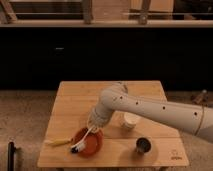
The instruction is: Place brush in red bowl
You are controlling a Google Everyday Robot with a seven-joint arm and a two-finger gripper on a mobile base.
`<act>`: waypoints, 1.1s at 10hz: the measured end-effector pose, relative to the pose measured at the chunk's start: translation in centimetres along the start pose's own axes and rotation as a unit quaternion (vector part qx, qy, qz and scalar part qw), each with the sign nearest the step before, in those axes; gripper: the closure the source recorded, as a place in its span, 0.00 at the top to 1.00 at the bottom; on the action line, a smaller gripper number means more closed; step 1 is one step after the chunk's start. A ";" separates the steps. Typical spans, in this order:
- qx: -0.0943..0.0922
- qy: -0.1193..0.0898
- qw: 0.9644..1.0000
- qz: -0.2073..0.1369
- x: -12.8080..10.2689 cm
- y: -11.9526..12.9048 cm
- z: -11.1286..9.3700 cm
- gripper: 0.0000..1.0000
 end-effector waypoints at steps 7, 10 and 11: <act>0.006 -0.066 0.998 0.008 0.0 -0.7 2.7 0.01; 0.001 -0.089 0.996 0.002 -0.5 -1.0 3.8 0.01; -0.001 -0.095 0.995 0.003 -0.6 -0.9 4.2 0.03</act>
